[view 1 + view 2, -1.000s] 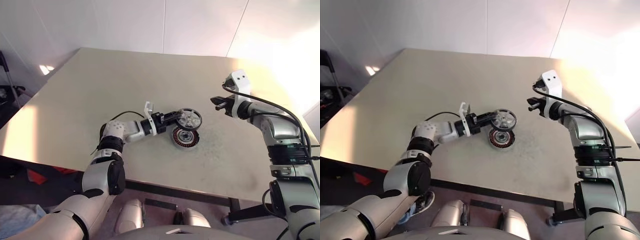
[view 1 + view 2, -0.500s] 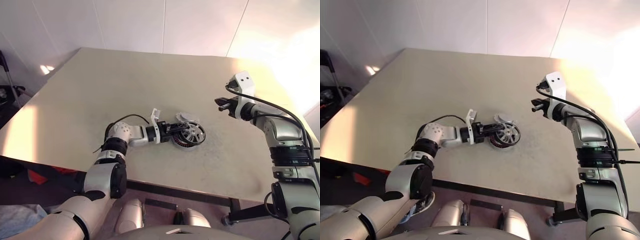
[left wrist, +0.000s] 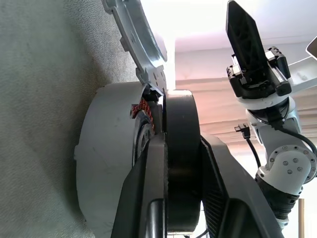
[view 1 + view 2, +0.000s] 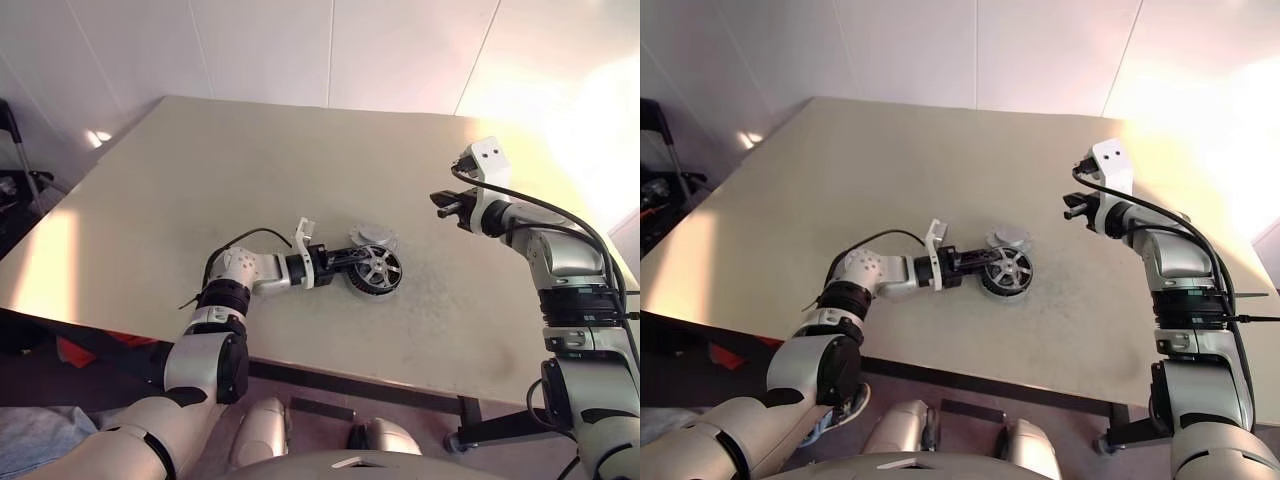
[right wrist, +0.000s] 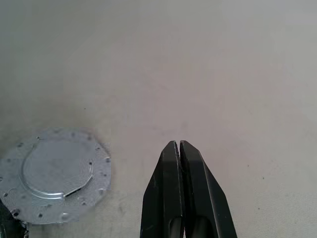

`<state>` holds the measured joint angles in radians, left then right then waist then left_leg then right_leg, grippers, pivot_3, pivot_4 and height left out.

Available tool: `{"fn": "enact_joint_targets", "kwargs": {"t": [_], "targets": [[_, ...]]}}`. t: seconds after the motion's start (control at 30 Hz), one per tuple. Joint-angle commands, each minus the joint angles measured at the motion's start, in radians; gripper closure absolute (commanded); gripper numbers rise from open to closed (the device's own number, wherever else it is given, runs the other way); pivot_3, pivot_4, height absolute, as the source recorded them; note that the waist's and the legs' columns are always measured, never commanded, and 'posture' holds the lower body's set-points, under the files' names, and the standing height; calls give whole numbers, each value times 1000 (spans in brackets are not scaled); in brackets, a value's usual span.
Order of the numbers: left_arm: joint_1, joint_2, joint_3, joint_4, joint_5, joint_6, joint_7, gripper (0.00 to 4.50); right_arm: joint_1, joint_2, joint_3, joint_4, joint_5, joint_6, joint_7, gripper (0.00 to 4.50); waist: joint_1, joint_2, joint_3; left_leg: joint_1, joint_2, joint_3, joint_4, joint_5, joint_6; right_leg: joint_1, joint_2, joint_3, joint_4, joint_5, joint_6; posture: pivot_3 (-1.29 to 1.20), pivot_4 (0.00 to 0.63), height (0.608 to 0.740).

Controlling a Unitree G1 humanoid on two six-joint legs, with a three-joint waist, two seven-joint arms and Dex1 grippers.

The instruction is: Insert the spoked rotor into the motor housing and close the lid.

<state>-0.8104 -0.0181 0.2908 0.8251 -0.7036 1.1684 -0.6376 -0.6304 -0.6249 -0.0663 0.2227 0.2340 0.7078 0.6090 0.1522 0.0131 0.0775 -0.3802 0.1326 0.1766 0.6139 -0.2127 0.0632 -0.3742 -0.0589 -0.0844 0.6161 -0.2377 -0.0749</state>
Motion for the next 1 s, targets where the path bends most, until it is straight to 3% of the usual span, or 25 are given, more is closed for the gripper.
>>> {"fn": "enact_joint_targets", "kwargs": {"t": [0.03, 0.23, 0.7, 1.0], "targets": [[-9, 1, 7, -9, 2, -15, -5, 2434, -24, -1, -10, -22, 1, -18, 4, 4500, 0, 0, 0, 2, 0, 0, 0, 0, 0, 3, 0, 0, -1, 0, 0, 0, 0, 740], [-26, 56, 52, -77, -35, -5, -23, 2434, 1, -5, -1, -59, 12, -19, 40, 4500, -6, 0, 0, 7, 0, 0, -1, 0, -1, 7, 0, 0, -2, 0, 0, 0, 0, 740], [19, 185, 107, -297, -73, -50, 2, 2434, 268, -36, 80, -504, 171, 12, 298, 4500, 0, 1, 0, 2, 1, 0, -2, -2, 2, 5, 0, 0, -6, 0, 0, 0, 0, 740], [130, 180, 76, -429, -71, -88, 38, 2434, 314, 26, 156, -393, 116, -9, 228, 4500, -3, 1, 0, 4, 1, 0, -3, -2, -3, 5, 1, 0, -6, 1, 1, 0, 0, 740]]}}
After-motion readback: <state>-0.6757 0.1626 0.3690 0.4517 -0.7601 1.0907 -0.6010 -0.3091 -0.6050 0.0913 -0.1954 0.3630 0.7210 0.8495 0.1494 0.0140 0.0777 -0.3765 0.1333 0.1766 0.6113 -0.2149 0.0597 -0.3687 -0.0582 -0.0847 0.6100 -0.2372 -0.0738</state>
